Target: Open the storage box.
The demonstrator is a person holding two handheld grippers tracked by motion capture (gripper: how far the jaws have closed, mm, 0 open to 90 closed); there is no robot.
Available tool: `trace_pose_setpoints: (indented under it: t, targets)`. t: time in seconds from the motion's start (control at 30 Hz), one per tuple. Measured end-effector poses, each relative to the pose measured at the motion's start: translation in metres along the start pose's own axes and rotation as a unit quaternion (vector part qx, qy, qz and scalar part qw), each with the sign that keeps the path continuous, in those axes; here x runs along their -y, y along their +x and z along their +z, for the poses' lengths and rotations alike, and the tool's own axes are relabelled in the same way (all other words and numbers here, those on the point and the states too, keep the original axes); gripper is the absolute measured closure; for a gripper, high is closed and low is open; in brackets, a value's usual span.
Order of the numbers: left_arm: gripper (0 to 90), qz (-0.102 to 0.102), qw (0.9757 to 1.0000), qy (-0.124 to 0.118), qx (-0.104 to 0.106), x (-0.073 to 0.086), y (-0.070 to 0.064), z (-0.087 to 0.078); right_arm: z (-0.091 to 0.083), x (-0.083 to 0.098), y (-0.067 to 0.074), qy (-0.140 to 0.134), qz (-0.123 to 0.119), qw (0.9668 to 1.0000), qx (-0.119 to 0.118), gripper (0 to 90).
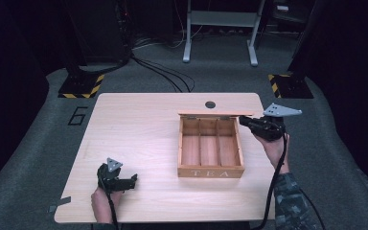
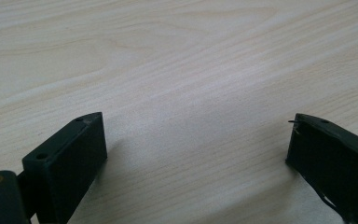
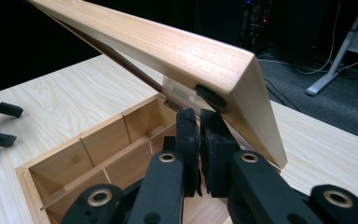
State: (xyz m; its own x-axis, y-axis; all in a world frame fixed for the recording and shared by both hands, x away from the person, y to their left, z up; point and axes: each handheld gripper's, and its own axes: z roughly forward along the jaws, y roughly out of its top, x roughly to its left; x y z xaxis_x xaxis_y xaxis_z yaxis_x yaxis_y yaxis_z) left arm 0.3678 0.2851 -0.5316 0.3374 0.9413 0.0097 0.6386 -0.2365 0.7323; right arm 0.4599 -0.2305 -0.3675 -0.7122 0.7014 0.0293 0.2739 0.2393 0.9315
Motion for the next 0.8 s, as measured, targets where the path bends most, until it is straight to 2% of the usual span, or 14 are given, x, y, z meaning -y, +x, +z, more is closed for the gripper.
trace_pose_setpoints:
  t: [0.8]
  targets:
    - [4.4,0.0,1.0,0.0,0.0,0.0,0.0,-0.0001,0.0033,-0.0018,-0.001,0.0,0.0,1.0,0.001,86.3]
